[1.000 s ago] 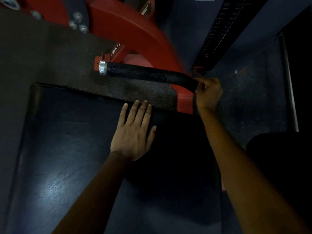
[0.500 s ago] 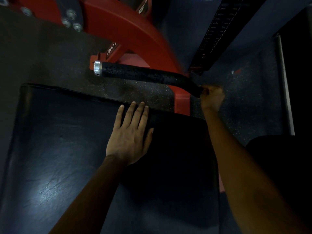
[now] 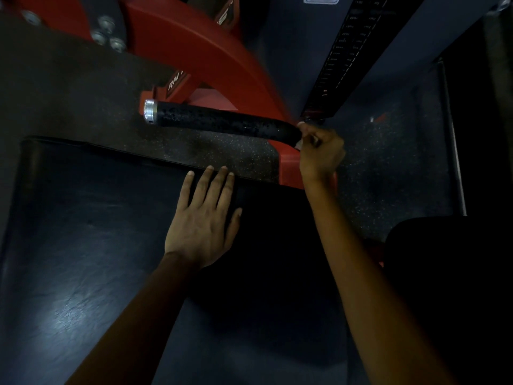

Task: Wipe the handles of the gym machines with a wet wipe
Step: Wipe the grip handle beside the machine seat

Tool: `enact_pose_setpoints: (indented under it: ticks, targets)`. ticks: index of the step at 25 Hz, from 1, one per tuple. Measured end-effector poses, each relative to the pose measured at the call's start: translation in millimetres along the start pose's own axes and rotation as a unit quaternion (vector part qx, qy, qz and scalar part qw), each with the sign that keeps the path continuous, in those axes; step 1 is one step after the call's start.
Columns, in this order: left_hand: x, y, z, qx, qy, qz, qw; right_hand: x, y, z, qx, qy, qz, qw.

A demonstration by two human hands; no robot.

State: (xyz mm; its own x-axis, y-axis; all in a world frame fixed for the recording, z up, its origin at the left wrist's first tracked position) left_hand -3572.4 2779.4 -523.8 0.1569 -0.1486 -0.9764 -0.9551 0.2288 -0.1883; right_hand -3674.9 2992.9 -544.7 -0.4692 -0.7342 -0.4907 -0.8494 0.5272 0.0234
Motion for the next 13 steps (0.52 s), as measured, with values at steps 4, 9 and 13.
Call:
enact_pose_setpoints:
  ticks: [4, 9, 13]
  targets:
    - [0.1, -0.2, 0.3, -0.001, -0.003, -0.001, 1.000, 2.4, -5.6, -15.9, -0.050, 0.025, -0.022, 0.998]
    - [-1.4, 1.5, 1.8, -0.002, -0.010, -0.004, 1.000, 17.4, 24.4, -31.7, -0.129, -0.049, -0.215, 0.967]
    - [-2.3, 1.1, 1.3, 0.009, 0.004, 0.008, 1.000, 42.5, 45.5, -32.2, -0.146, -0.188, -0.366, 0.899]
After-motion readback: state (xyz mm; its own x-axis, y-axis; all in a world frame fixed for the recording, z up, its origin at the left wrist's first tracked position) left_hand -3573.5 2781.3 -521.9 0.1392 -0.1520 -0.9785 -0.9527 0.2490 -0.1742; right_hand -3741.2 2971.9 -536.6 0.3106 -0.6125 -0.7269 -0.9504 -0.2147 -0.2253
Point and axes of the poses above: each hand's wrist, its own y-axis towards the middle knuckle, its own x-axis out of the palm, z = x × y, the point moved 7 cm from there along y, towards the middle knuckle, and after that the axes turned 5 degrees about -x, right-handed, at the moved point
